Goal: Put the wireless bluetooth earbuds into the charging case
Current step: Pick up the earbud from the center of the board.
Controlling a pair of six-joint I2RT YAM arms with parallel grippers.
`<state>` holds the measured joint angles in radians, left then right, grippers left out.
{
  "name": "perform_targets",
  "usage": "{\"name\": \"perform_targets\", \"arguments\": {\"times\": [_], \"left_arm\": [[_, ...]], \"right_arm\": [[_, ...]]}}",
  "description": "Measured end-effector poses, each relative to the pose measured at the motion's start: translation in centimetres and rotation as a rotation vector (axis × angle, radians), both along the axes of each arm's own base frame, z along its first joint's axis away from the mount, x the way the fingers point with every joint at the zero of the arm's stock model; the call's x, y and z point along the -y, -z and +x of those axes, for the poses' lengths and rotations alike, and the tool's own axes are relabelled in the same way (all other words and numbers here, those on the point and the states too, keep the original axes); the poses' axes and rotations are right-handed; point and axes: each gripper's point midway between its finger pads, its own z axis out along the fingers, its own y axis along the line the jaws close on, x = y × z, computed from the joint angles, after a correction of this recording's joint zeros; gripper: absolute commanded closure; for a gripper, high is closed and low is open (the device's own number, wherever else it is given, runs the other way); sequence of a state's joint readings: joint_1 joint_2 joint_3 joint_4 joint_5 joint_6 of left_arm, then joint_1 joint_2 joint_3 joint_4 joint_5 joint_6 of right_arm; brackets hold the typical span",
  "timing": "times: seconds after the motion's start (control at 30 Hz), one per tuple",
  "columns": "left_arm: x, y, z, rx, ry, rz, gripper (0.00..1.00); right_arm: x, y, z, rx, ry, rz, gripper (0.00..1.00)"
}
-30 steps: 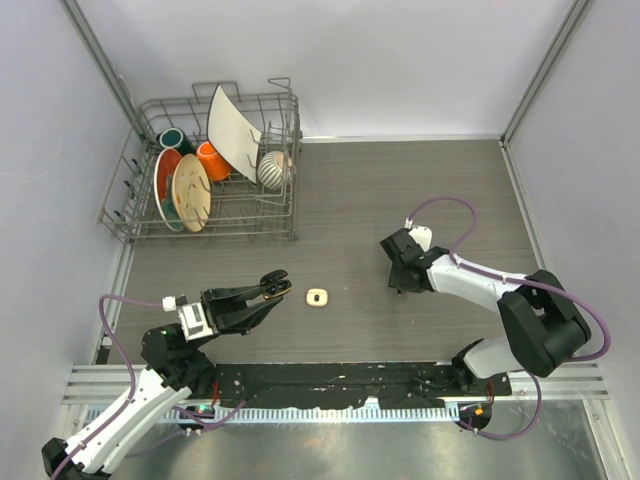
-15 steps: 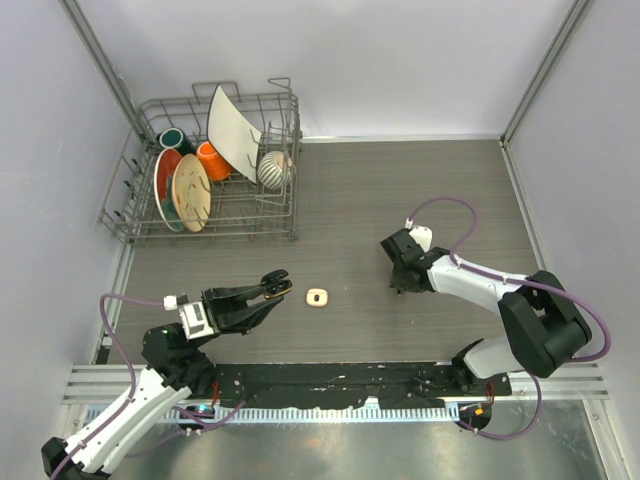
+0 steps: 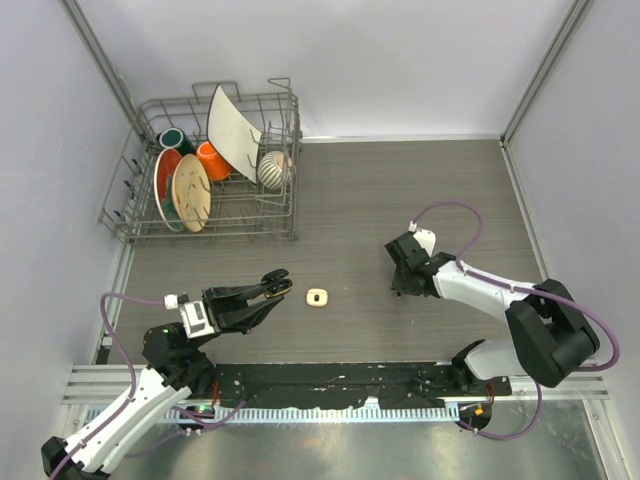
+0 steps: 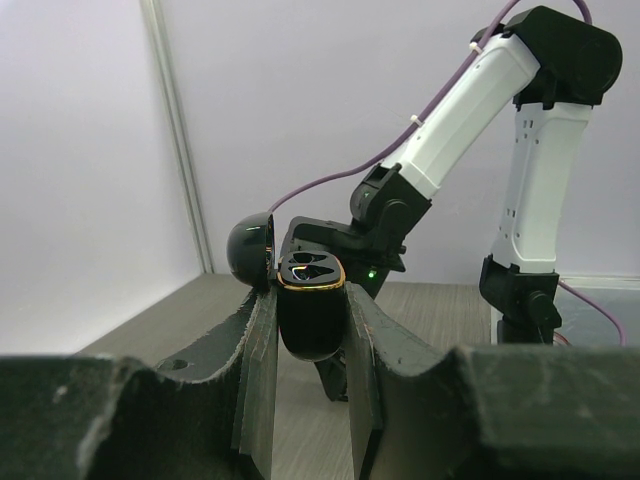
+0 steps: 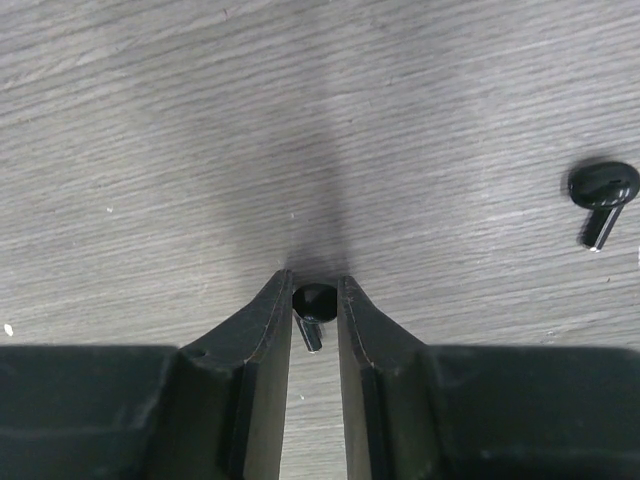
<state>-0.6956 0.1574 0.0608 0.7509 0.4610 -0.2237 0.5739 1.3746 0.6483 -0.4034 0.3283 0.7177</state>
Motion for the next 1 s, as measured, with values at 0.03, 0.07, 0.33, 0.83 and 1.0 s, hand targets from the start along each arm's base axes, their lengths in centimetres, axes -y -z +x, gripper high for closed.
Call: {"name": "perform_targets", "arguments": {"times": [0.03, 0.07, 0.33, 0.83, 1.0], "left_arm": [[0.0, 0.0, 0.1, -0.002, -0.002, 0.0, 1.0], [0.0, 0.0, 0.1, -0.003, -0.004, -0.001, 1.0], [-0.3, 0.0, 0.9, -0.028, -0.041, -0.021, 1.0], [-1.0, -0.4, 2.9, -0.077, -0.126, -0.075, 1.0], [-0.6, 0.1, 3.7, -0.11, -0.136, -0.068, 1.0]], "right_arm": [[0.0, 0.0, -0.2, 0.0, -0.001, 0.008, 0.98], [0.0, -0.1, -0.4, 0.0, -0.001, 0.016, 0.98], [-0.4, -2.6, -1.2, 0.069, 0.006, 0.107, 0.99], [-5.6, -18.5, 1.9, 0.542, -0.058, 0.395, 0.99], [-8.4, -23.5, 1.8, 0.666, -0.112, 0.482, 0.99]]}}
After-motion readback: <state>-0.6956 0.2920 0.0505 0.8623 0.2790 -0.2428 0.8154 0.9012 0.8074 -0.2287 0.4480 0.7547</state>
